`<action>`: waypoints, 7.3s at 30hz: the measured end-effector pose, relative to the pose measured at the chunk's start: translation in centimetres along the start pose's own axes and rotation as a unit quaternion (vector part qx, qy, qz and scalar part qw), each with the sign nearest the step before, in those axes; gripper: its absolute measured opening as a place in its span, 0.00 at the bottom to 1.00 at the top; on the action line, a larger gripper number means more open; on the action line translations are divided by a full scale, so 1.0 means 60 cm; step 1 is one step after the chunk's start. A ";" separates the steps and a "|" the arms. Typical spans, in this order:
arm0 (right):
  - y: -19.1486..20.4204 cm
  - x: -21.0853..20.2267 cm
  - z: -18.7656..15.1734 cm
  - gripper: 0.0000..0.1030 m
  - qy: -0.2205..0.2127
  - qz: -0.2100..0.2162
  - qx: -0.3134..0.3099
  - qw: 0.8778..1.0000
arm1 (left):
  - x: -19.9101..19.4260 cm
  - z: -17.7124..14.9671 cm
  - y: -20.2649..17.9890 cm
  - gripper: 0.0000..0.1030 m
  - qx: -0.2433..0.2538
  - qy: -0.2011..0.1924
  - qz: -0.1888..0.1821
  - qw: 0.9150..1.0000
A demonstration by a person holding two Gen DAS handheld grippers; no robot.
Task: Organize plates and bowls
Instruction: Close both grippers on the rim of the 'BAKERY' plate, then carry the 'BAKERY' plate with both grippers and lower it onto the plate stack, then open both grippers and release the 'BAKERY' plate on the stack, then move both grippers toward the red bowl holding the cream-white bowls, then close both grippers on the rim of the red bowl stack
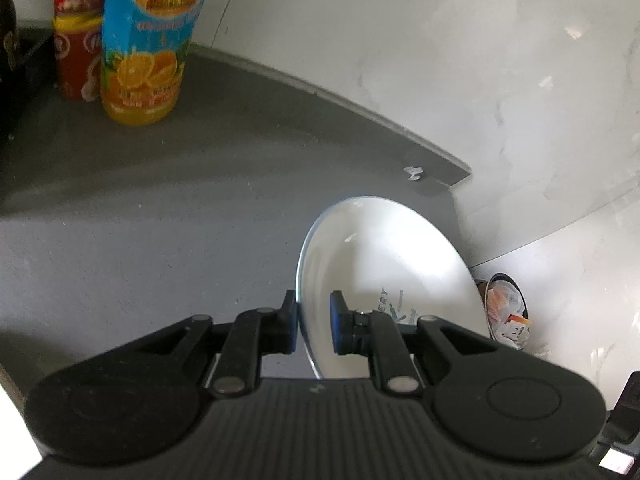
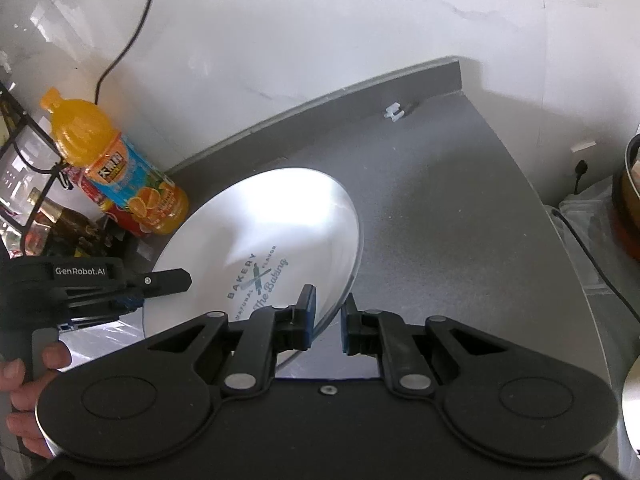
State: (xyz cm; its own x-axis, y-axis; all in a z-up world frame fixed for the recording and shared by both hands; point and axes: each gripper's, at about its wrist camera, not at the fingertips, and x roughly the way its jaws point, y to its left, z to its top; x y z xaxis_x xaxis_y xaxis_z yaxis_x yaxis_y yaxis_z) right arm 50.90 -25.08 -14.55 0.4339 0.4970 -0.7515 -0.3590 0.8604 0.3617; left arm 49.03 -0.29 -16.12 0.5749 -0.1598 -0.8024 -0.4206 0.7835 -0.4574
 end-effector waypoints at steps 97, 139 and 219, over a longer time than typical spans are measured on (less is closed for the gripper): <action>0.416 0.029 -0.332 0.13 0.048 -0.039 -0.028 0.998 | -0.264 -0.124 0.484 0.09 0.001 0.102 0.058 0.993; 0.425 0.035 -0.314 0.36 0.079 -0.020 -0.031 0.996 | -0.270 -0.089 0.413 0.51 0.107 0.135 0.137 0.975; -0.021 -0.081 -0.189 0.70 0.027 -0.067 0.070 0.995 | -0.075 -0.186 -0.003 0.75 0.049 0.131 0.127 0.982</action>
State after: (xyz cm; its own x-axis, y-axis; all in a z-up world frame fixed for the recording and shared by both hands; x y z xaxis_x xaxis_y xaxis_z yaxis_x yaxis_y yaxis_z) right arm 39.87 -29.87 -17.62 0.4236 0.3735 -0.8252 -0.1808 0.9276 0.3271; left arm 38.71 -6.41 -16.68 0.2554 -0.0905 -0.9626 -0.4496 0.8703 -0.2011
